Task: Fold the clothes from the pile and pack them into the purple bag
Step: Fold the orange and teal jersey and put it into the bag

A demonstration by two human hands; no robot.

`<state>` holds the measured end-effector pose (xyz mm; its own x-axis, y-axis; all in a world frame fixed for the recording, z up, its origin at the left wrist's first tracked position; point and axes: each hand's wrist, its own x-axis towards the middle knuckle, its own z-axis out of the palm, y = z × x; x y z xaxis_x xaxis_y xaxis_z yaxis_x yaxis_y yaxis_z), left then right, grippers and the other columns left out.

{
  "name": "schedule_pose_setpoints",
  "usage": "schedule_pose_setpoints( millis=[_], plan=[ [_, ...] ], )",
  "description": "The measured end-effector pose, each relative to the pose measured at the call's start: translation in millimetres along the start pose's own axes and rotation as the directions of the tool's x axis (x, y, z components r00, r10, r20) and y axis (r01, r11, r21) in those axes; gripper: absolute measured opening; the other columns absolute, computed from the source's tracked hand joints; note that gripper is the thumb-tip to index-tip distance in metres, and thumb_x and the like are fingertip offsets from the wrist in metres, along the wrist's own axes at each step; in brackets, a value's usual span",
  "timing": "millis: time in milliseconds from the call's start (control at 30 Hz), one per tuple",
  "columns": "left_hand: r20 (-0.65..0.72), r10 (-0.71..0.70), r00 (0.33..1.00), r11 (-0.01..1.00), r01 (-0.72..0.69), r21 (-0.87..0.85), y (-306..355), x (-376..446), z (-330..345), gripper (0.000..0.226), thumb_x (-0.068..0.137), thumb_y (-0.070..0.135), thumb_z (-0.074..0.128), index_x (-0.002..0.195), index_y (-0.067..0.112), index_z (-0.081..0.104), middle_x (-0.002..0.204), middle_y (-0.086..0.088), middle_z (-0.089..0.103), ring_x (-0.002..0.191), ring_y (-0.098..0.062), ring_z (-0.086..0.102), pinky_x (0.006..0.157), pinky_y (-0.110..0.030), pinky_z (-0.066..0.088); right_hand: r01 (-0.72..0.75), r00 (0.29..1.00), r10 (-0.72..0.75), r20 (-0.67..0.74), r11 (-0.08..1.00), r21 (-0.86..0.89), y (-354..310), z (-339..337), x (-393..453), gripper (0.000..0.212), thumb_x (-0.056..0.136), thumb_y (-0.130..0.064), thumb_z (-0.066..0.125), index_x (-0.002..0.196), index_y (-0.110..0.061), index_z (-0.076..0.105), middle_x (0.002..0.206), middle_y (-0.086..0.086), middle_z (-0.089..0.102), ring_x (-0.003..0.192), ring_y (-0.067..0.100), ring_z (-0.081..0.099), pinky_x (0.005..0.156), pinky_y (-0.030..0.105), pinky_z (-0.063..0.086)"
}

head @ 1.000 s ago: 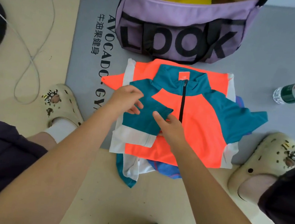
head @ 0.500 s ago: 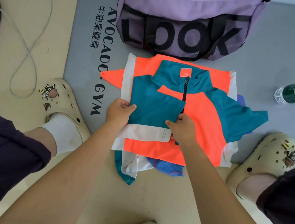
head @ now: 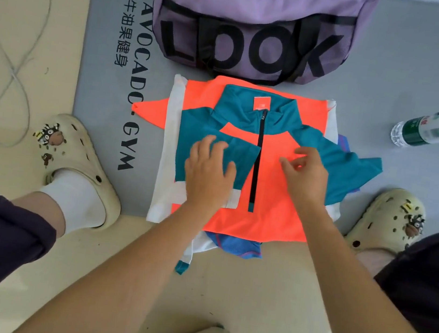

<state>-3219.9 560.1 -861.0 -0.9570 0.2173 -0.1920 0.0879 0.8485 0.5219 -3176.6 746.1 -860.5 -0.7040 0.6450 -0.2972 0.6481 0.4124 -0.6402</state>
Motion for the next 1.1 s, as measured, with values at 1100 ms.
schedule_pose_setpoints(
  millis=[1100],
  plan=[
    [0.621, 0.074, 0.781, 0.947, -0.25, 0.201, 62.6, 18.8, 57.9, 0.075, 0.088, 0.073, 0.031, 0.153, 0.041, 0.012, 0.164, 0.011, -0.009, 0.149, -0.017, -0.02, 0.119, -0.055, -0.002, 0.122, 0.991, -0.111, 0.069, 0.974, -0.19, 69.6, -153.4, 60.0, 0.032, 0.075, -0.028, 0.082, 0.068, -0.002, 0.064, 0.09, 0.007, 0.062, 0.085, 0.022, 0.056, 0.071, 0.024, 0.039]
  ],
)
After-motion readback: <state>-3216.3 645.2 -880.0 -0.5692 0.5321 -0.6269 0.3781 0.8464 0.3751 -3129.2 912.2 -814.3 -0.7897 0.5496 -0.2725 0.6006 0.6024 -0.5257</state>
